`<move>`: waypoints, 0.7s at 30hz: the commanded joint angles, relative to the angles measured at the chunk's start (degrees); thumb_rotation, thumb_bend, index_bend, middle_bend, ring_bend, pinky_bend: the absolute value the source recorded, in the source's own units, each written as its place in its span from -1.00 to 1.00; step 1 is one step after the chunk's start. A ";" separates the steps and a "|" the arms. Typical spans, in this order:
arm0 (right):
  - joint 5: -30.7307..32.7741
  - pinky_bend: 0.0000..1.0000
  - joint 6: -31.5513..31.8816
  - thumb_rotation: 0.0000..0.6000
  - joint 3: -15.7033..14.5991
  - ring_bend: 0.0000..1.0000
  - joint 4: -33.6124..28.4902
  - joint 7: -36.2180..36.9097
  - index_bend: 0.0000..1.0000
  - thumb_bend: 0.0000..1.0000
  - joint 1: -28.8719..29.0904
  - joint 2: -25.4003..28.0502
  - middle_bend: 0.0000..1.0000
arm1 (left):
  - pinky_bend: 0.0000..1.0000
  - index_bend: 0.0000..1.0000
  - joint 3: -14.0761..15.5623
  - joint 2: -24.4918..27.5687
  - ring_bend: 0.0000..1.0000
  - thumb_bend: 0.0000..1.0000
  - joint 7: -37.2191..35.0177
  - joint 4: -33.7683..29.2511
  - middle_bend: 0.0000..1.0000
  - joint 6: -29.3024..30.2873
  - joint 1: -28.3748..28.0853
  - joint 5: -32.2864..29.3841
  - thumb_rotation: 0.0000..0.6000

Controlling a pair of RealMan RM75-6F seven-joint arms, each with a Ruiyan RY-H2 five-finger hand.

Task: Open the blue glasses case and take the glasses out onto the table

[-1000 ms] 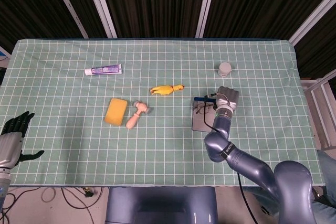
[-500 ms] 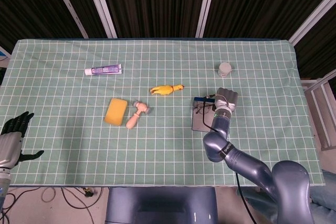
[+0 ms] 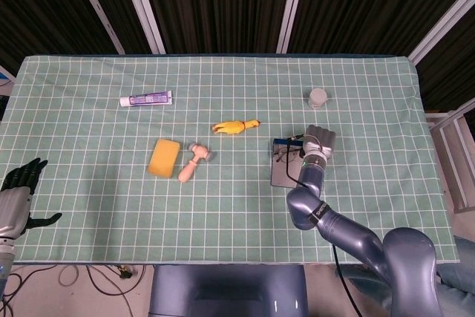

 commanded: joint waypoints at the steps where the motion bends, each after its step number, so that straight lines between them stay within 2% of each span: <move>1: -0.05 1.00 -0.04 1.00 -0.01 1.00 0.14 0.07 -0.07 0.00 0.07 -0.12 0.90 | -1.00 -1.00 -0.03 0.00 -1.00 -1.00 -0.01 0.01 -1.00 0.03 0.01 -0.07 1.00; 11: -0.64 1.00 -0.38 1.00 0.09 1.00 0.10 0.72 0.01 0.01 0.37 -0.50 0.90 | -1.00 -1.00 -0.19 0.08 -1.00 -1.00 -0.30 -0.07 -1.00 -0.01 0.03 -0.39 1.00; 21: -2.10 1.00 -0.06 1.00 0.97 1.00 -3.14 3.92 0.03 0.00 -0.25 0.56 0.91 | -1.00 -1.00 -0.17 0.22 -1.00 -1.00 -0.57 -0.27 -1.00 -0.03 0.09 -0.34 1.00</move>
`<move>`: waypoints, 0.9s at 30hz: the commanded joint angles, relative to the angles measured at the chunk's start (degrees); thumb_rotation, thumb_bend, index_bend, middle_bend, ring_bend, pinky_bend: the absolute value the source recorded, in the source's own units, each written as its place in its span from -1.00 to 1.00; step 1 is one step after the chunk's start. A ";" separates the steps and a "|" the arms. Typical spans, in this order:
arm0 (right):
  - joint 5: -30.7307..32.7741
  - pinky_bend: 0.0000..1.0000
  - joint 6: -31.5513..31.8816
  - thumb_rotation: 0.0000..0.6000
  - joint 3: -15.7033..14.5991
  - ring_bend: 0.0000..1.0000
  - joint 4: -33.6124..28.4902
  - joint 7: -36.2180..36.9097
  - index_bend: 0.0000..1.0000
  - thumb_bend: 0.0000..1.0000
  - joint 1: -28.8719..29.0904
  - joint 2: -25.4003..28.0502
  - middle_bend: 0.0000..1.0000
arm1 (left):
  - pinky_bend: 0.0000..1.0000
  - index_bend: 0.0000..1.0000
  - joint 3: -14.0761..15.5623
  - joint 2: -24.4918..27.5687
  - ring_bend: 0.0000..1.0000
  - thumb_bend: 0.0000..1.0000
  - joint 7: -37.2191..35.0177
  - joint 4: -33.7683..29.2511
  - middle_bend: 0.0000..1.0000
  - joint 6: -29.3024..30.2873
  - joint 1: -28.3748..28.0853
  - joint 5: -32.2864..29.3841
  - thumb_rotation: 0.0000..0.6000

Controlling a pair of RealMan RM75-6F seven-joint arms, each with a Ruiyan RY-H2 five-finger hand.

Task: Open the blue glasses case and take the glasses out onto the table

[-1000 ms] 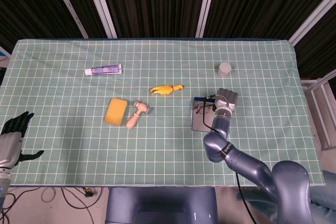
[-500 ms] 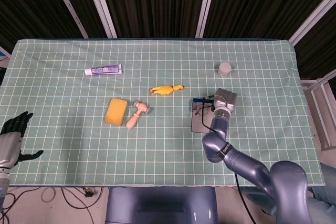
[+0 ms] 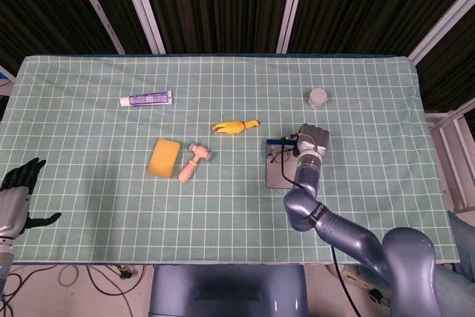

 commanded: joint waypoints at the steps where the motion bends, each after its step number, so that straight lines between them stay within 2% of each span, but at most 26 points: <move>1: -0.43 1.00 0.20 1.00 0.49 1.00 -1.36 1.35 0.03 0.00 -0.40 0.51 0.91 | -1.00 -1.00 0.02 0.00 -1.00 -1.00 -0.05 -0.03 -1.00 0.03 0.01 0.10 1.00; 9: -1.18 1.00 0.06 1.00 1.81 1.00 -5.50 6.24 0.05 0.00 -1.90 1.83 0.91 | -1.00 -1.00 0.03 0.02 -1.00 -1.00 -0.36 -0.05 -1.00 0.37 0.17 0.38 1.00; 16: -3.04 1.00 0.32 1.00 1.32 1.00 -7.49 9.88 0.06 0.00 -2.95 2.33 0.91 | -1.00 -1.00 0.13 0.07 -1.00 -1.00 -0.48 -0.13 -1.00 0.38 0.22 0.57 1.00; 27: -13.80 1.00 -1.80 1.00 -1.13 1.00 -8.45 22.50 0.07 -0.02 -5.92 1.48 0.91 | -1.00 -1.00 0.12 0.07 -1.00 -1.00 -0.65 -0.10 -1.00 0.42 0.23 0.69 1.00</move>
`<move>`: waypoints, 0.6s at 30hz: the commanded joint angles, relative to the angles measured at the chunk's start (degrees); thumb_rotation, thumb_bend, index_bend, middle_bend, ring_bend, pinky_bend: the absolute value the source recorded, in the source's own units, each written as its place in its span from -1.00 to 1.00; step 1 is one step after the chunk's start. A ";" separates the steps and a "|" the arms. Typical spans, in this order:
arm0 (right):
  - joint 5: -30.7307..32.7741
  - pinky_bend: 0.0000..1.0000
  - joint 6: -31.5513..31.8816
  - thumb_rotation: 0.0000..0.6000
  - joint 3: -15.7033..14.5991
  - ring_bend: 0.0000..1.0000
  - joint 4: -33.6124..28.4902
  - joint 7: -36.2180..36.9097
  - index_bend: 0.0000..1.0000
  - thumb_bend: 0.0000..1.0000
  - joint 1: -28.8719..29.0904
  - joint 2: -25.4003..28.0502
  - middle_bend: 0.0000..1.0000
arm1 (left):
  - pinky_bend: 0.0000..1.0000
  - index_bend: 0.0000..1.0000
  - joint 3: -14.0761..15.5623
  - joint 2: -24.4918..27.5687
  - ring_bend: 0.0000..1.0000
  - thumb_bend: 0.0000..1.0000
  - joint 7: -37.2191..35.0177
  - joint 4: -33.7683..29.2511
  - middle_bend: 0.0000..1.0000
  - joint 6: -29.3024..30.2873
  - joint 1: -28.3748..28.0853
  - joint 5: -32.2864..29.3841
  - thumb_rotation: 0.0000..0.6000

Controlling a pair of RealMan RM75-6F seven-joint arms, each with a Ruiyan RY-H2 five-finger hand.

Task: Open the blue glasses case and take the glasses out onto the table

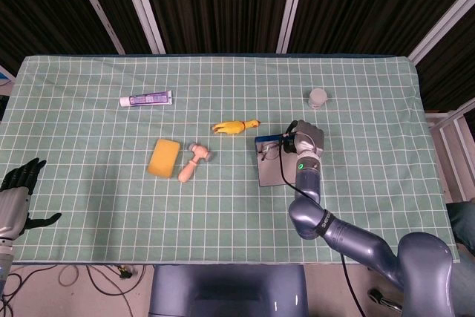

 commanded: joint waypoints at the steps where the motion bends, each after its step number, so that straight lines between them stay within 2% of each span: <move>1: -5.12 1.00 -1.05 1.00 -1.66 1.00 0.10 5.07 0.07 -0.03 -1.42 -0.76 0.91 | -1.00 -1.00 0.00 0.01 -1.00 -1.00 -0.07 0.00 -1.00 0.00 0.01 0.02 1.00; 10: -14.89 1.00 -4.46 1.00 -4.71 1.00 1.88 14.84 0.08 -0.03 -3.36 -1.94 0.91 | -1.00 -1.00 0.01 0.12 -1.00 -1.00 -0.40 -0.05 -1.00 0.05 0.08 0.15 1.00; 18: -18.34 1.00 -5.34 1.00 -4.83 1.00 4.47 19.65 0.08 -0.03 -3.31 -3.12 0.91 | -1.00 -1.00 -0.02 0.10 -1.00 -1.00 -0.44 -0.02 -1.00 0.02 0.07 0.09 1.00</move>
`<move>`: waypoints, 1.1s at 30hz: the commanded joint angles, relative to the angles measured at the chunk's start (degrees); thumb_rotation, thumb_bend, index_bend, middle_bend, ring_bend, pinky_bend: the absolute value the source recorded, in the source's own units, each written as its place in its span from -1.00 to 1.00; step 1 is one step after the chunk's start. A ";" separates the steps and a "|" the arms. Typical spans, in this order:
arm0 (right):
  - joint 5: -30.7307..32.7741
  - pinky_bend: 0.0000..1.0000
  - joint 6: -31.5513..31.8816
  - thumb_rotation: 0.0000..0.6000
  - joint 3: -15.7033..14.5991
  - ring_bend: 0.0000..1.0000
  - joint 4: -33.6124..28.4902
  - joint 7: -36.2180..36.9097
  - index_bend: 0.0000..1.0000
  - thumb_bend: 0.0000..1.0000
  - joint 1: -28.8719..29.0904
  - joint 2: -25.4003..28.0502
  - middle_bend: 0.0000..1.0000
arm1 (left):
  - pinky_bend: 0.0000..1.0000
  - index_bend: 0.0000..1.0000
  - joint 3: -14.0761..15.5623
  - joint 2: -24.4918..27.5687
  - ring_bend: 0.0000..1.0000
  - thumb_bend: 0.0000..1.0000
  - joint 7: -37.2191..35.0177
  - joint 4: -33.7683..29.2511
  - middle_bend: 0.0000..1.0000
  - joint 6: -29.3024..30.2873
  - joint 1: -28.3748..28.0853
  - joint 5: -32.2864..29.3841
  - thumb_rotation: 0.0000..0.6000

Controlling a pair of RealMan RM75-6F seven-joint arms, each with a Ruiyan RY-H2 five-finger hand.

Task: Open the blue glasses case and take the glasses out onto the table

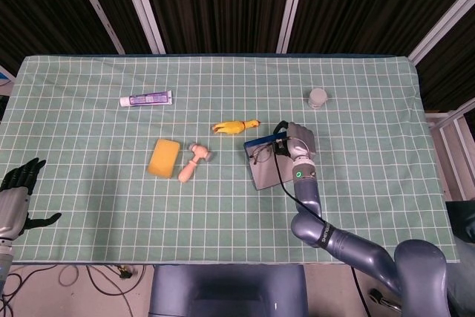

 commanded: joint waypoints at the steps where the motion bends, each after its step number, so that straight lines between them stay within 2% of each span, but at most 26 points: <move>1: -1.20 1.00 0.11 1.00 0.12 1.00 1.30 1.55 0.08 -0.03 0.13 -0.75 0.91 | -1.00 -1.00 -0.01 -0.01 -1.00 -1.00 0.02 0.00 -1.00 -0.01 -0.01 -0.02 1.00; 9: -4.74 1.00 3.76 1.00 1.53 1.00 4.38 6.53 0.08 -0.03 0.53 -3.25 0.91 | -1.00 -1.00 -0.04 -0.07 -1.00 -1.00 0.06 0.01 -1.00 -0.09 -0.03 -0.14 1.00; 18: -10.88 1.00 7.15 1.00 1.07 1.00 7.95 11.96 0.08 -0.03 0.36 -5.39 0.91 | -1.00 -1.00 -0.05 -0.07 -1.00 -1.00 -0.11 -0.03 -1.00 -0.08 -0.03 -0.07 1.00; 28: -14.03 1.00 6.60 1.00 0.71 1.00 10.45 15.26 0.08 -0.03 0.13 -6.87 0.91 | -1.00 -1.00 -0.07 -0.04 -1.00 -1.00 -0.23 -0.08 -1.00 -0.13 0.00 -0.21 1.00; 33: -14.48 1.00 6.43 1.00 1.49 1.00 11.09 16.45 0.08 -0.03 0.23 -7.44 0.91 | -1.00 -1.00 -0.12 -0.02 -1.00 -1.00 -0.28 -0.08 -1.00 -0.19 -0.02 -0.30 1.00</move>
